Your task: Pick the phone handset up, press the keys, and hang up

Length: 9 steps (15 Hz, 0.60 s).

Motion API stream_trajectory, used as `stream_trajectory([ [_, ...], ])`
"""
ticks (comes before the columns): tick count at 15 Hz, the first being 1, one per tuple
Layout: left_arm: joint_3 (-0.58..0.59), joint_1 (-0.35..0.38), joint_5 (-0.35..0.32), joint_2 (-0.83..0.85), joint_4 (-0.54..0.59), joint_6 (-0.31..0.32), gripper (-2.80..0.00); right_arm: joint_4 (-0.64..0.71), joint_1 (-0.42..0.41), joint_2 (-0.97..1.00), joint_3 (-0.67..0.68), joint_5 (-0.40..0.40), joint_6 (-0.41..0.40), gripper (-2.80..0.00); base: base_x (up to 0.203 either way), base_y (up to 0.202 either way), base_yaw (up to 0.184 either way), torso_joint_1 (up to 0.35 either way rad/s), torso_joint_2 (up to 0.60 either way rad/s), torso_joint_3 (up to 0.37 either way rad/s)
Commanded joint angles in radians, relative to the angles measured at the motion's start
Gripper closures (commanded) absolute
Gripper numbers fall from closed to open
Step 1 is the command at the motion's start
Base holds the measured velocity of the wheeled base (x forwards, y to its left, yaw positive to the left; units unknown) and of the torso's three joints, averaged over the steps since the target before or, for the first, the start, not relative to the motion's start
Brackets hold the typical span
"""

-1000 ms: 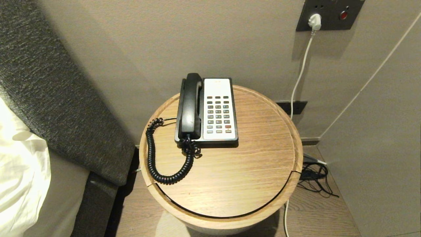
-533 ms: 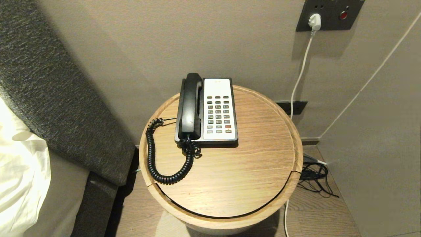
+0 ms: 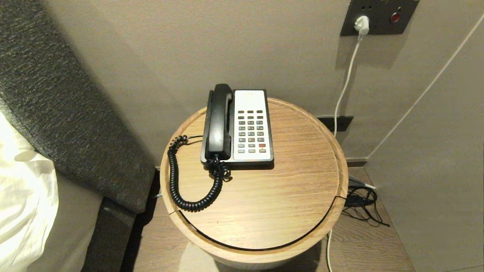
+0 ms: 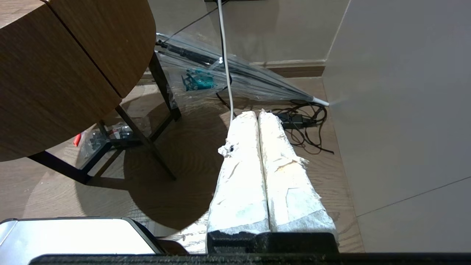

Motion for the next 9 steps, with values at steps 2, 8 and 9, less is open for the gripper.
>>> stream_trajectory([
  [2, 0.000, 0.000, -0.004, 0.002, 0.003, -0.004, 0.00, -0.001, 0.000, 0.003, 0.000, 0.000, 0.000, 0.00, 0.000, 0.000, 0.000, 0.000, 0.00, 0.000],
  [8, 0.000, 0.000, -0.001, 0.002, 0.000, 0.004, 0.00, -0.001, 0.000, 0.003, 0.000, 0.000, -0.002, 0.00, 0.000, 0.000, 0.000, 0.000, 0.00, 0.000],
  [9, 0.000, 0.000, 0.000, 0.002, 0.001, 0.004, 0.00, -0.001, 0.000, 0.003, 0.000, 0.000, 0.000, 0.00, 0.000, 0.000, 0.000, 0.000, 0.00, 0.000],
])
